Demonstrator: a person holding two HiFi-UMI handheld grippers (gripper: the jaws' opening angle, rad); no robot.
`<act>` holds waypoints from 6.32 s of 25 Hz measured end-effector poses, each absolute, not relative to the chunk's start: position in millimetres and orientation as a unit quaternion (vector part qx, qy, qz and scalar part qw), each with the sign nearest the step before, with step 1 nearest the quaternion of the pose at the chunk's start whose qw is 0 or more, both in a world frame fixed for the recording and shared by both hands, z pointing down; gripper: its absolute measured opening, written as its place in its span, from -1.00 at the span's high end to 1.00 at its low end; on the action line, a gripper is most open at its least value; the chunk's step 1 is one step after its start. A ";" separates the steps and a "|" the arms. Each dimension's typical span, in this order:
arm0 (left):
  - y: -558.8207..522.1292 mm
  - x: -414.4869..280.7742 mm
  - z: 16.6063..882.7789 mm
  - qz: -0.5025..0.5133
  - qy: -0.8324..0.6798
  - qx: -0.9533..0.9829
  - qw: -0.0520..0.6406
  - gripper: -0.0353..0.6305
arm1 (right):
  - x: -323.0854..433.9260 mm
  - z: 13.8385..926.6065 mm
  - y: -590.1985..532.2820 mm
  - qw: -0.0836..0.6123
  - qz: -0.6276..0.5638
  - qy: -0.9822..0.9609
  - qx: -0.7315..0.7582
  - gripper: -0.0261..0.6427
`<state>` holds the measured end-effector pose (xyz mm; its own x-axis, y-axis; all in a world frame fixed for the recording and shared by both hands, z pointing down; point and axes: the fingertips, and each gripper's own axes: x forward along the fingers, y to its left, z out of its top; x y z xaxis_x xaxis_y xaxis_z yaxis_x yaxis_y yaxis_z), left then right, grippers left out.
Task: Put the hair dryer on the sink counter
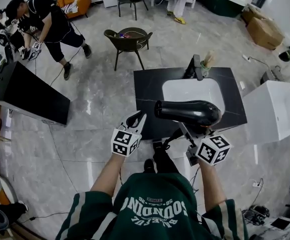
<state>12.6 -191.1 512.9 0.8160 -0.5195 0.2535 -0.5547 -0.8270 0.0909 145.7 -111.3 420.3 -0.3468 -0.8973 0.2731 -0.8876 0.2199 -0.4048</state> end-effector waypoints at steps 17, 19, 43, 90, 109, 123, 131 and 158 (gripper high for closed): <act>-251.5 28.3 520.2 0.115 -0.296 0.944 0.089 0.71 | 165.3 435.8 -174.0 0.012 -0.272 0.785 -0.557 0.34; -253.0 27.7 520.5 0.116 -0.296 0.944 0.087 0.71 | 164.0 436.2 -176.5 0.011 -0.271 0.786 -0.556 0.34; -280.1 25.0 530.6 0.116 -0.322 0.934 0.101 0.71 | 164.2 454.2 -230.4 0.004 -0.285 0.794 -0.537 0.34; -357.4 7.8 574.5 0.129 -0.400 0.892 0.164 0.71 | 154.3 575.9 -381.6 -0.148 -0.341 0.807 -0.459 0.35; -376.8 23.6 587.4 0.137 -0.401 0.889 0.175 0.71 | 166.2 642.6 -415.5 -0.176 -0.401 0.777 -0.453 0.35; -383.5 28.9 597.9 0.145 -0.410 0.881 0.184 0.73 | 180.8 688.7 -428.5 -0.187 -0.439 0.752 -0.455 0.35; -384.3 20.8 603.3 0.153 -0.414 0.877 0.193 0.73 | 186.3 713.3 -432.3 -0.190 -0.458 0.732 -0.467 0.35; -378.2 -1.0 618.5 0.175 -0.432 0.859 0.211 0.73 | 203.3 756.1 -437.3 -0.203 -0.497 0.691 -0.484 0.34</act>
